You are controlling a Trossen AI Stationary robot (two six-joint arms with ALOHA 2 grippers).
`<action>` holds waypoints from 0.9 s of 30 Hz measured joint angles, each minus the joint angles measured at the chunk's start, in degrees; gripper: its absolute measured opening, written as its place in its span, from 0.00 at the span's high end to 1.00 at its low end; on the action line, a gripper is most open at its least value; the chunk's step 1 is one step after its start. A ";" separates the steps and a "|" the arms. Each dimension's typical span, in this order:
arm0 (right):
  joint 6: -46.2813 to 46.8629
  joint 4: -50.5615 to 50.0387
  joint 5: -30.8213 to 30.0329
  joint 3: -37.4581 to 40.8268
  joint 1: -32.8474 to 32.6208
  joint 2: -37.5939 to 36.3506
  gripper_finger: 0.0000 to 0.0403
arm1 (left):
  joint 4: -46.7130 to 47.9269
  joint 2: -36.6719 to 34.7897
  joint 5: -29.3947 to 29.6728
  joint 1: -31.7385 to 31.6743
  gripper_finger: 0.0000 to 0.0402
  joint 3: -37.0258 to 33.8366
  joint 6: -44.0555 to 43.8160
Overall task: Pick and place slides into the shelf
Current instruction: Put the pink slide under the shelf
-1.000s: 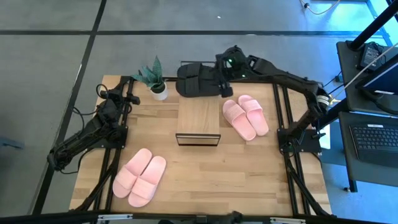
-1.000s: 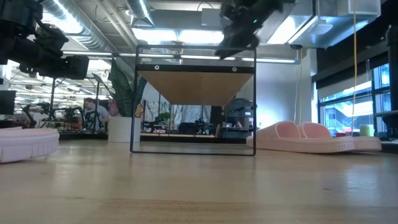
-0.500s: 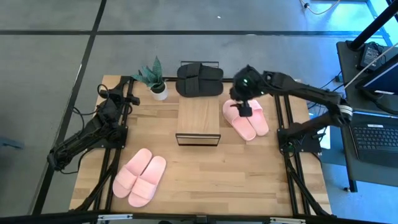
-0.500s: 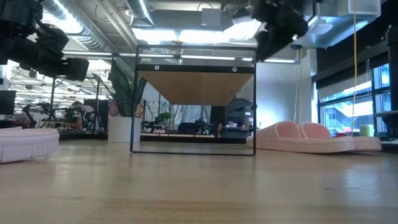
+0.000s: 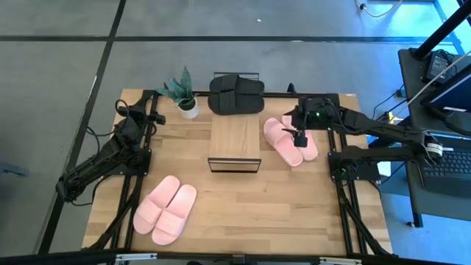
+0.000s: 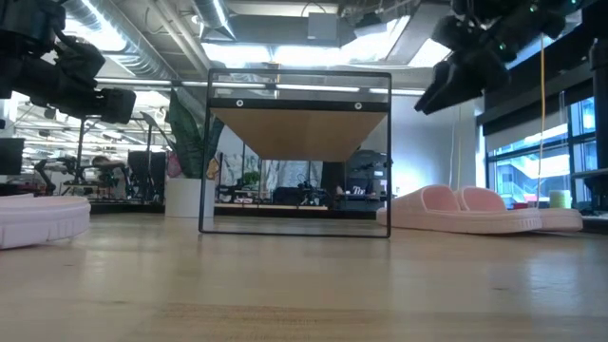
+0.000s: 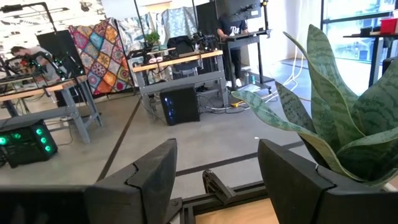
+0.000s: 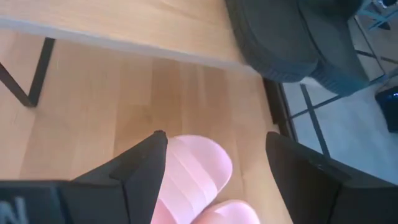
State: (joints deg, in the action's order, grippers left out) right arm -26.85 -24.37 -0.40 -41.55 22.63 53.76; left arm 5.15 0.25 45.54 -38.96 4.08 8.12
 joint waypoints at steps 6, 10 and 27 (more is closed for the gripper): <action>1.00 0.36 -0.01 3.68 0.01 -0.29 0.32 | 0.00 -0.02 0.00 -0.02 0.46 0.00 -0.02; 2.65 -0.11 0.00 4.14 0.00 -0.29 0.32 | 0.00 0.00 0.00 0.00 0.46 0.00 0.00; 6.14 -3.56 -3.39 4.09 0.00 -0.16 0.32 | 0.00 -0.01 0.00 -0.02 0.46 0.00 -0.09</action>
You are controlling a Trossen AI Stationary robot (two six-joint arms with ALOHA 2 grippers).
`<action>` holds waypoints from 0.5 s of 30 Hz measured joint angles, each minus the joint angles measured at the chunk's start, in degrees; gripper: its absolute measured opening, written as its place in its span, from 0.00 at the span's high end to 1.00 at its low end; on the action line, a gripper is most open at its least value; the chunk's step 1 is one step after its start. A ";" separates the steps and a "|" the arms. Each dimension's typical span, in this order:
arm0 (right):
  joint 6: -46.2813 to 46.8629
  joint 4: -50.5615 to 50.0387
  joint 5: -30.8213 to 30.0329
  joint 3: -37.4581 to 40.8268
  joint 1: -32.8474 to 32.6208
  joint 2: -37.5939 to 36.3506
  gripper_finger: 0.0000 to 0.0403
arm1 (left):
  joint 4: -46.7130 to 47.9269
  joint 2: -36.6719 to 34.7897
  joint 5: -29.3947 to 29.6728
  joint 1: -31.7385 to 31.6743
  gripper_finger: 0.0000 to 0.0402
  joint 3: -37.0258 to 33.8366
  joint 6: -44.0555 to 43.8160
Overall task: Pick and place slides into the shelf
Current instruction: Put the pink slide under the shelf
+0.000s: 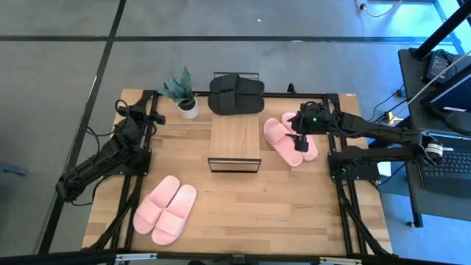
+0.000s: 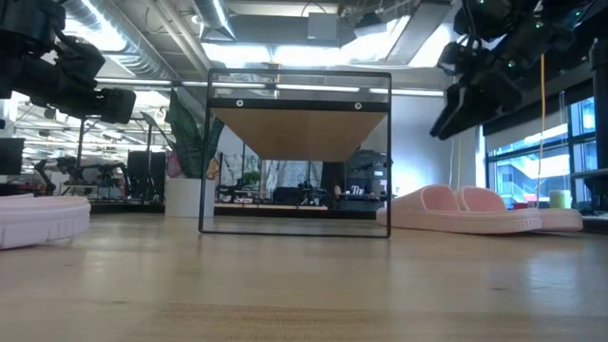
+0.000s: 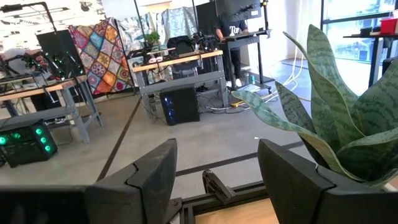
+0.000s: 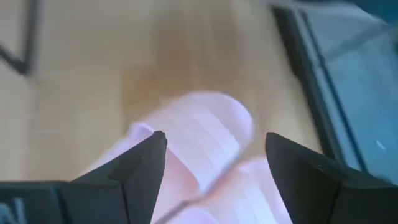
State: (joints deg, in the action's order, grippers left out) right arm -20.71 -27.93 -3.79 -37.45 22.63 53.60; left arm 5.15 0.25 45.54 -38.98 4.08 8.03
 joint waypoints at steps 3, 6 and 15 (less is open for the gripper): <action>2.61 -1.99 -6.66 0.00 0.00 0.00 0.32 | 0.00 0.00 0.00 0.00 0.46 0.00 -0.04; 4.41 -3.67 -9.92 0.00 0.02 0.04 0.32 | 0.00 -0.01 0.00 0.02 0.46 -0.01 -0.09; 5.25 -4.25 -5.31 0.00 0.04 4.27 0.32 | 0.00 -0.02 -0.01 0.01 0.46 -0.01 -0.09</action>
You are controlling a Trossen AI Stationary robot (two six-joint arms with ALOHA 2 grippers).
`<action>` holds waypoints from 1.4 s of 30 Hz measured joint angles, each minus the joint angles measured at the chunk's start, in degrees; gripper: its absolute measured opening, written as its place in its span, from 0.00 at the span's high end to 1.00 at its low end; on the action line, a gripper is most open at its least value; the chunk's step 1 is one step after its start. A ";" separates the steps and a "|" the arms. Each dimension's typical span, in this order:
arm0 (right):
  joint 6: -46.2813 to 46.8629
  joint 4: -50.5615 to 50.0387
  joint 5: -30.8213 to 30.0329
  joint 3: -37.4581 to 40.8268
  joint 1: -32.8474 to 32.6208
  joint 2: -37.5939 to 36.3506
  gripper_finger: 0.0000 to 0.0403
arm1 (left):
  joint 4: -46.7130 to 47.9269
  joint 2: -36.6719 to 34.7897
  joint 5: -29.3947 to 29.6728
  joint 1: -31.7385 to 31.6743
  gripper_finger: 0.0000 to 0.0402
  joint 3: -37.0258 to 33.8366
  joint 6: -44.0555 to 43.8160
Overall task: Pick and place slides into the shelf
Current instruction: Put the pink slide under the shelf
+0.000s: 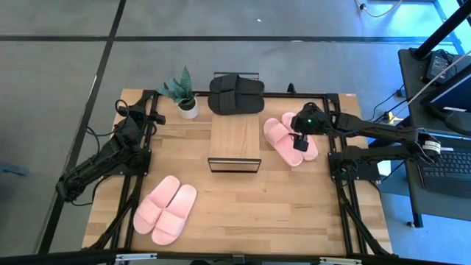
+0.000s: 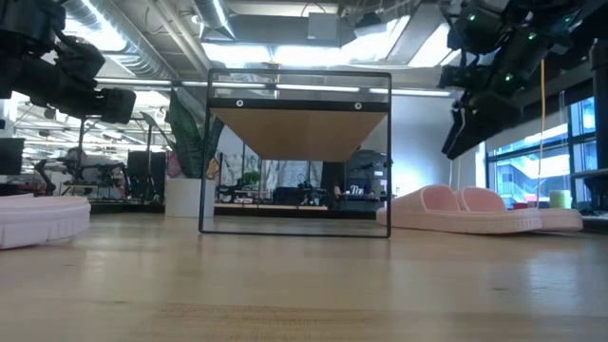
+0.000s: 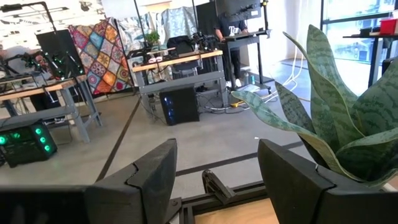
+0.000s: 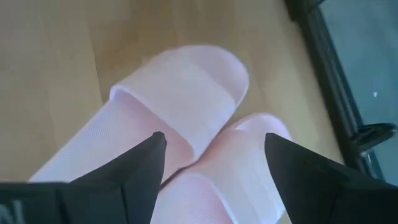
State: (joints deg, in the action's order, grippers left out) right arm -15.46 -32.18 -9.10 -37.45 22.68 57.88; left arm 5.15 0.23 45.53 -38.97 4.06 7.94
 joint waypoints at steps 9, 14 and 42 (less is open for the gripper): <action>-4.59 4.33 0.04 0.00 -0.32 11.17 0.32 | 0.02 0.02 0.01 -0.01 0.46 -0.01 0.12; -4.54 7.16 -0.27 0.00 -0.83 17.12 0.32 | 0.00 0.00 0.01 -0.01 0.46 0.01 0.13; -16.55 21.36 -3.41 -0.02 -9.77 25.34 0.96 | 0.07 0.02 -0.01 0.01 0.46 0.01 0.15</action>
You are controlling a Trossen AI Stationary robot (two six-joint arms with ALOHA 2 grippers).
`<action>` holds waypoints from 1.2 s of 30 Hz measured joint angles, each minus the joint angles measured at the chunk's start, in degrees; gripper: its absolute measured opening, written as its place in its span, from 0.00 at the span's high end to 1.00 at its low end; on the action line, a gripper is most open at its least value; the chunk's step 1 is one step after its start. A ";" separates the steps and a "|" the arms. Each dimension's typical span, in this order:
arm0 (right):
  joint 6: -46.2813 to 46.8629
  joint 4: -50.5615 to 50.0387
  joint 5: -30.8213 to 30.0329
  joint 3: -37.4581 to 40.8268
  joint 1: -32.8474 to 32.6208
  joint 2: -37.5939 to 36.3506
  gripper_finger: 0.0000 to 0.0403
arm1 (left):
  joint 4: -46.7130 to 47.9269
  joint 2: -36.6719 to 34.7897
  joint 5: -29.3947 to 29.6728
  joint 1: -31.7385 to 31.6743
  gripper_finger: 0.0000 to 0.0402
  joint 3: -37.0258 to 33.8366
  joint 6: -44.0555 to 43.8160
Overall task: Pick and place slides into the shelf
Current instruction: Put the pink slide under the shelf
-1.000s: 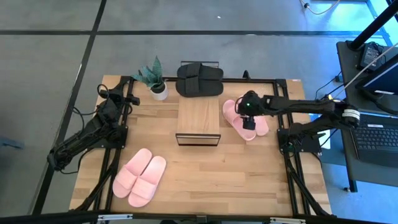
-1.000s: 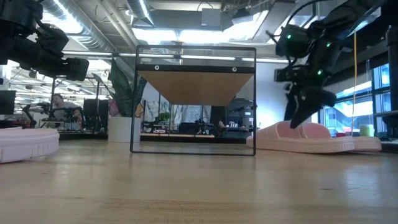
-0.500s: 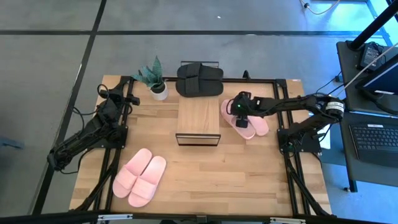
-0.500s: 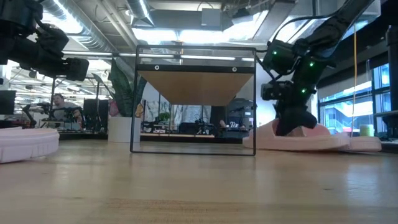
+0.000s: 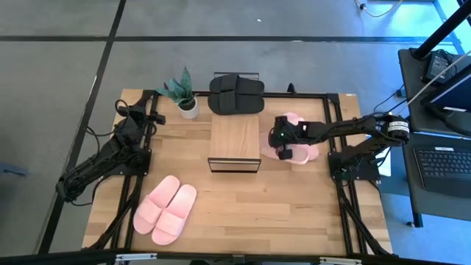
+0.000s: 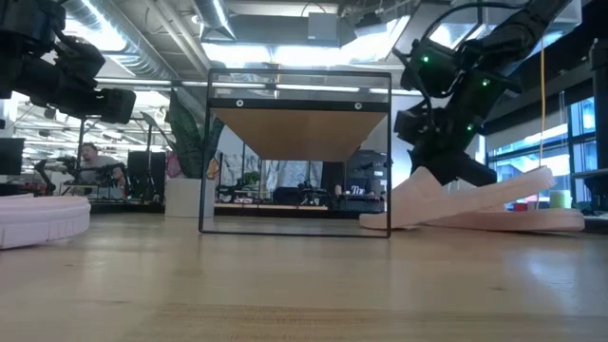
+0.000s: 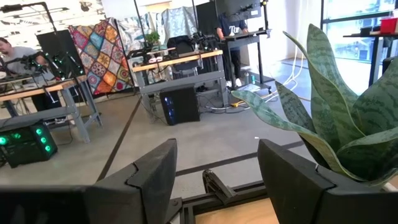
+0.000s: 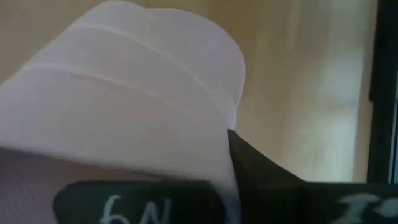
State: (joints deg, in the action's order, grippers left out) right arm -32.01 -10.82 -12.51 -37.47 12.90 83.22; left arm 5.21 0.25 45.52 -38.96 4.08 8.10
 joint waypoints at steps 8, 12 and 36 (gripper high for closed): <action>-0.93 0.91 0.80 0.00 -3.62 0.00 0.96 | 0.00 -0.01 0.02 -0.02 0.46 0.00 0.02; -1.53 1.77 1.98 0.02 -4.62 0.00 0.96 | 0.00 0.00 0.00 -0.02 0.46 0.00 0.02; -0.33 3.42 5.33 0.04 -7.95 0.02 0.94 | -0.01 -0.02 0.02 -0.01 0.46 0.00 0.05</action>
State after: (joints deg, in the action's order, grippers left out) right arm -32.34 -7.39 -7.18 -37.43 4.95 83.24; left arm 5.20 0.23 45.54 -38.97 4.08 8.15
